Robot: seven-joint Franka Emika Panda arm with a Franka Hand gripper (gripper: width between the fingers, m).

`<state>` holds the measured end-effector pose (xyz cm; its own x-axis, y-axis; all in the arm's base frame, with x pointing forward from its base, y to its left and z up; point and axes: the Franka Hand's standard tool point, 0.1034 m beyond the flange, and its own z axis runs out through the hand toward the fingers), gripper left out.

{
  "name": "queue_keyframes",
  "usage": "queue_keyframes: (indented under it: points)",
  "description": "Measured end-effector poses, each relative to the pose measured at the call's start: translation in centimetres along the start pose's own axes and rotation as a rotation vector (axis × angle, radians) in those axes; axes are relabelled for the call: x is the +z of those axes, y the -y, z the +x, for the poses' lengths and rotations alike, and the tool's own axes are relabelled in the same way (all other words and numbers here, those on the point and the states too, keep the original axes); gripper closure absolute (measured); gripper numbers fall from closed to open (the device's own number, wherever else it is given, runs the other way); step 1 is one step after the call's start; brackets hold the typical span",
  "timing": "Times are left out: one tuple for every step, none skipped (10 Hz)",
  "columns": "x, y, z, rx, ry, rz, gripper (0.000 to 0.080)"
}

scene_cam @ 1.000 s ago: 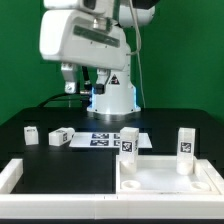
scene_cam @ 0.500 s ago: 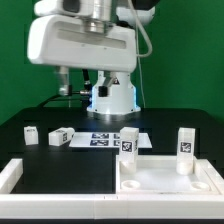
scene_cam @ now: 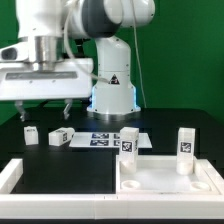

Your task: Assemble square table

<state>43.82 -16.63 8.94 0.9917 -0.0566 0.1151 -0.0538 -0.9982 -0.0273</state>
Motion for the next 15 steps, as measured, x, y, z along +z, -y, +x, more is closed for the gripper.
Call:
queue_keyframes:
  points:
    - [0.0,0.3,0.1,0.035,0.000,0.001,0.0151]
    - [0.1,0.2,0.0,0.109,0.001,0.001,0.0151]
    - [0.1,0.2,0.0,0.153,0.002,0.002,0.0151]
    - [0.4,0.1,-0.4,0.256,0.011,0.006,0.0151]
    - [1.7,-0.3,-2.6,0.405,0.084,0.019,0.0151]
    - [2.1,-0.6,-4.1,0.507,0.129,0.036,0.0151]
    - [2.1,-0.4,-4.9,0.571,0.123,0.048,0.0151]
    - [2.0,-0.7,-5.0,0.528,0.084,0.039,0.0151]
    - [2.2,-0.3,-5.2,0.533,0.113,0.056,0.0151]
    - [2.3,-0.2,-5.3,0.533,0.126,0.063,0.0151]
    - [2.4,0.3,-5.7,0.536,0.191,0.105,0.0151]
    - [2.8,0.7,-7.6,0.511,0.359,0.157,0.0151]
    - [3.1,0.9,-8.9,0.504,0.470,0.187,0.0151]
    - [3.3,1.1,-10.2,0.511,0.586,0.230,0.0151]
    - [3.1,0.7,-10.4,0.514,0.659,0.256,0.0151]
